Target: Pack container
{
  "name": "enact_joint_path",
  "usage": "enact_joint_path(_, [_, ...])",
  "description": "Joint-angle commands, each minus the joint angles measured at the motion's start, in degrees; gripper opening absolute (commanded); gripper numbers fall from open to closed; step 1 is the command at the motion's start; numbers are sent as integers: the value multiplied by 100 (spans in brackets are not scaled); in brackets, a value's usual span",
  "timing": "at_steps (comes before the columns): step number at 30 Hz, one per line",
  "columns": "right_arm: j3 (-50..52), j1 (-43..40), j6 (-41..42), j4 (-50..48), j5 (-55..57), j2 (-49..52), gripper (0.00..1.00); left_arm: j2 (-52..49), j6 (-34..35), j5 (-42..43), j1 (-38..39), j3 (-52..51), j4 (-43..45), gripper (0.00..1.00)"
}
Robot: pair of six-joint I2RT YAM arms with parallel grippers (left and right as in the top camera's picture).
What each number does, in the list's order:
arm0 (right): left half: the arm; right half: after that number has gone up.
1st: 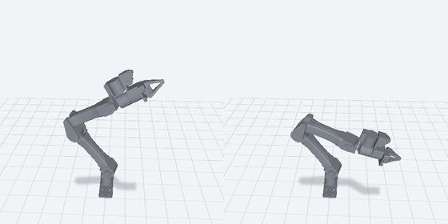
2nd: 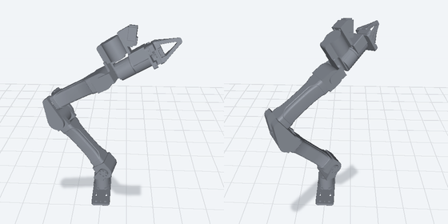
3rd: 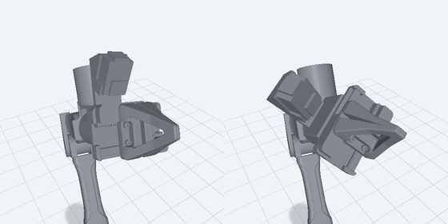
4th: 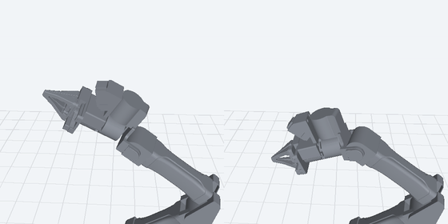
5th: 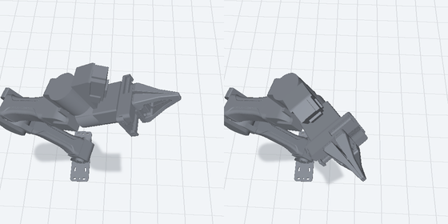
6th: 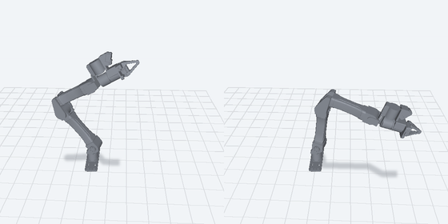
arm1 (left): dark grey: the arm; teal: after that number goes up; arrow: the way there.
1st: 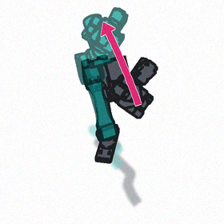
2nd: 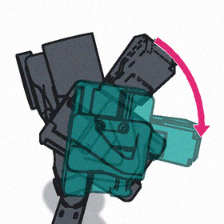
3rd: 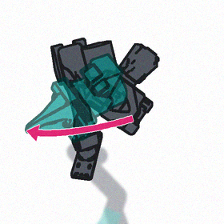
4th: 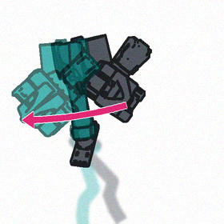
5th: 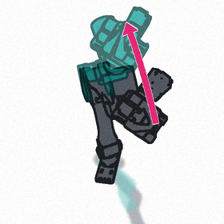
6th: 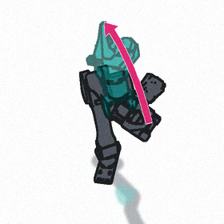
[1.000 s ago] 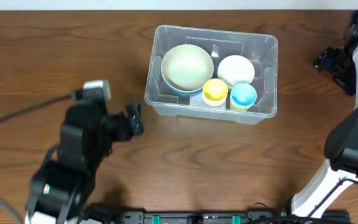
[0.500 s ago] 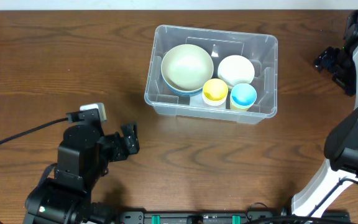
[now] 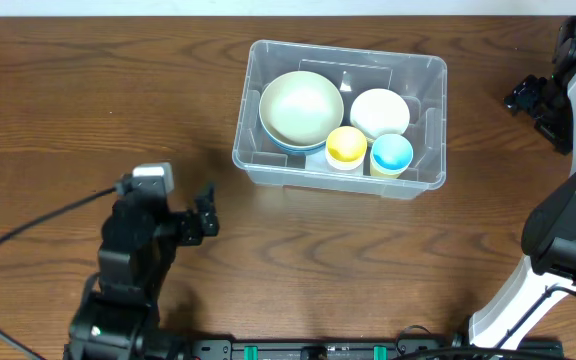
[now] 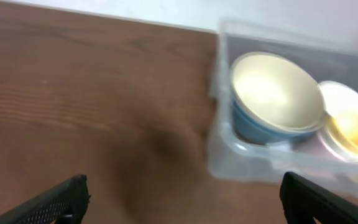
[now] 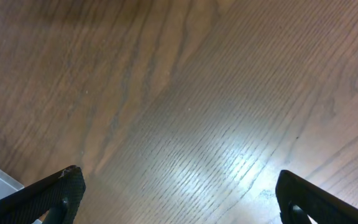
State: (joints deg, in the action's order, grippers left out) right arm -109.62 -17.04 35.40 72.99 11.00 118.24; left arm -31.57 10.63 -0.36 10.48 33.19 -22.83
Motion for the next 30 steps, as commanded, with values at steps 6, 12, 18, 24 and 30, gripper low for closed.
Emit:
enact_joint_path(6, [20, -26, 59, 4, 81, -26, 99, 1320, -166, 142, -894, -1565, 1248, 98])
enact_joint_path(12, [20, -26, 57, 4, 81, -26, 99, 2369, -505, 136, -962, -2186, 1816, 98])
enact_joint_path(18, [20, -26, 57, 4, 81, -26, 99, 3073, -597, 138, -1222, -2640, 2197, 98])
enact_joint_path(24, [20, -26, 59, 4, 81, -26, 99, 3147, -946, 142, -1246, -2715, 2253, 98])
enact_joint_path(30, [20, -26, 59, 4, 81, -26, 99, 3147, -1567, 144, -1246, -2855, 2396, 98])
